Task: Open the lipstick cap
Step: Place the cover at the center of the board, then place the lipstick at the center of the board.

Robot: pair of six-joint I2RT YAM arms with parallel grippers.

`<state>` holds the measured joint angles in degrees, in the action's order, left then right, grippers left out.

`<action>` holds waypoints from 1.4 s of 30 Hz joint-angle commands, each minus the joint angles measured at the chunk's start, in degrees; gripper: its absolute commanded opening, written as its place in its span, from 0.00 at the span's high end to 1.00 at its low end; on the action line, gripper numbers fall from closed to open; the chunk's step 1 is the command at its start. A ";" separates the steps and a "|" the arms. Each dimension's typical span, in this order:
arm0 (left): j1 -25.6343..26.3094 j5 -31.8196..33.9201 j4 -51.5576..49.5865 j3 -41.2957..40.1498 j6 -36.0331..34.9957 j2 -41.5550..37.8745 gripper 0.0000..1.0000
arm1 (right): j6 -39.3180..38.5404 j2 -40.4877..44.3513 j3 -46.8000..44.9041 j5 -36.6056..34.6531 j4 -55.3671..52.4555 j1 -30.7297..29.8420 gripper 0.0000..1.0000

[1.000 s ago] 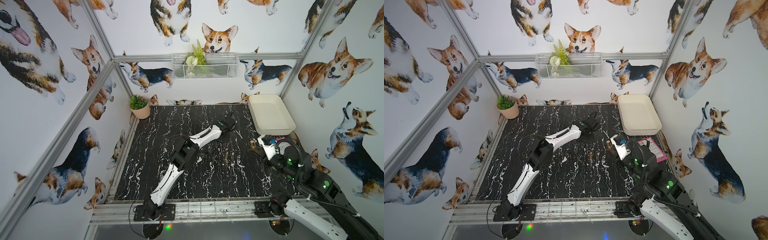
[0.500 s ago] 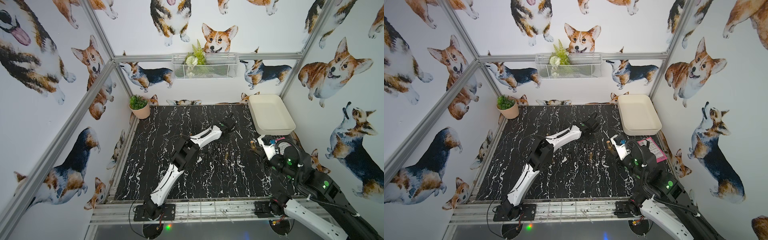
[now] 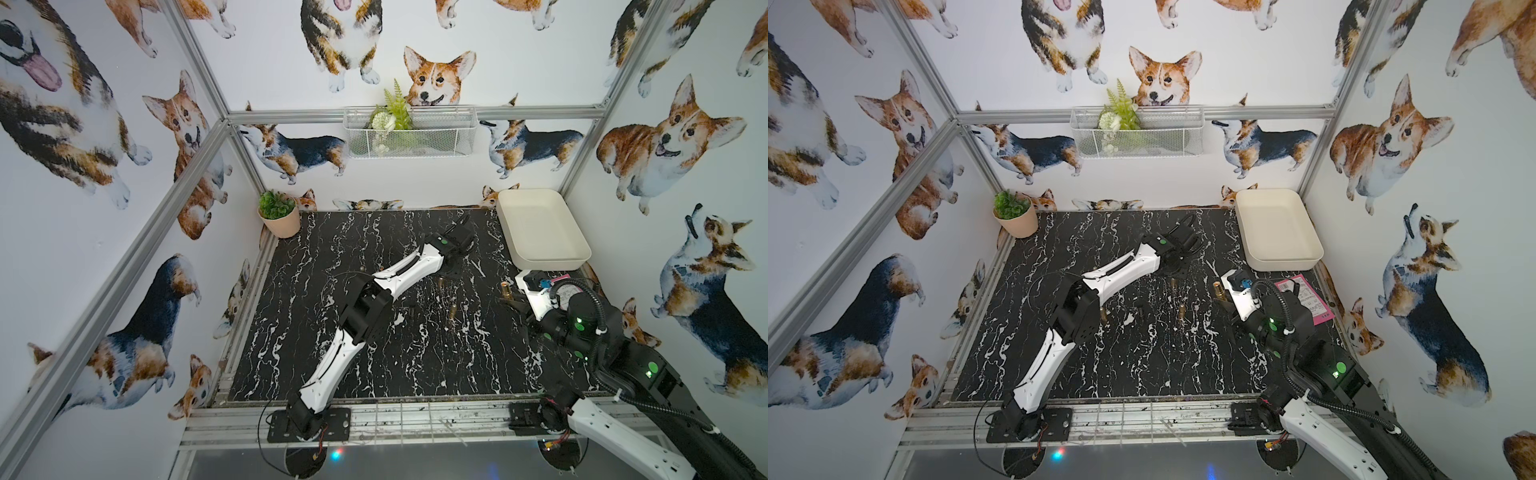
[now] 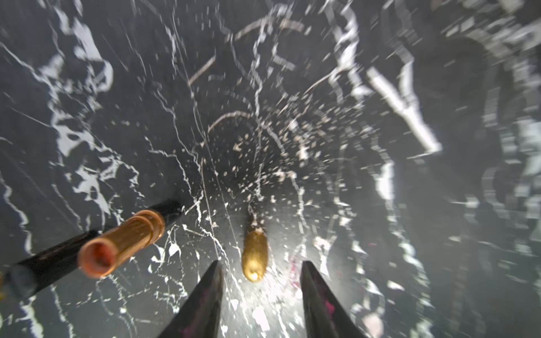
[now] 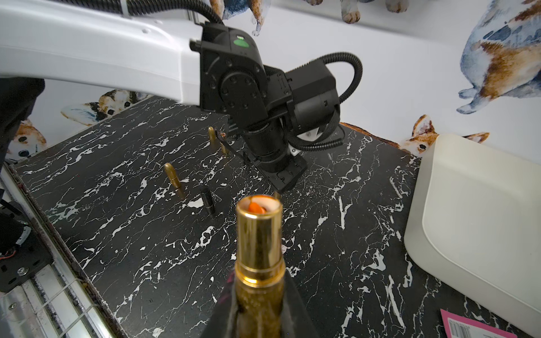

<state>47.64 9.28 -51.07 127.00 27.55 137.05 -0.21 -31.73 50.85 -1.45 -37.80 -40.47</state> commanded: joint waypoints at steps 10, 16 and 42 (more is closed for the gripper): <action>-3.76 -16.20 -10.72 6.42 -2.89 -15.14 0.34 | -1.02 -1.93 0.77 0.39 2.85 0.02 1.00; -5.40 -32.64 -11.48 3.61 -2.47 -23.04 0.35 | -0.27 -4.98 0.47 1.48 5.26 0.02 1.00; -1.01 -48.40 -7.87 -3.80 -3.12 -28.98 0.42 | 1.69 -12.64 1.07 5.14 9.19 0.03 1.00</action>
<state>46.28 -37.89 -59.02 121.93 25.30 107.22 1.43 -43.97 51.40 3.20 -30.55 -40.49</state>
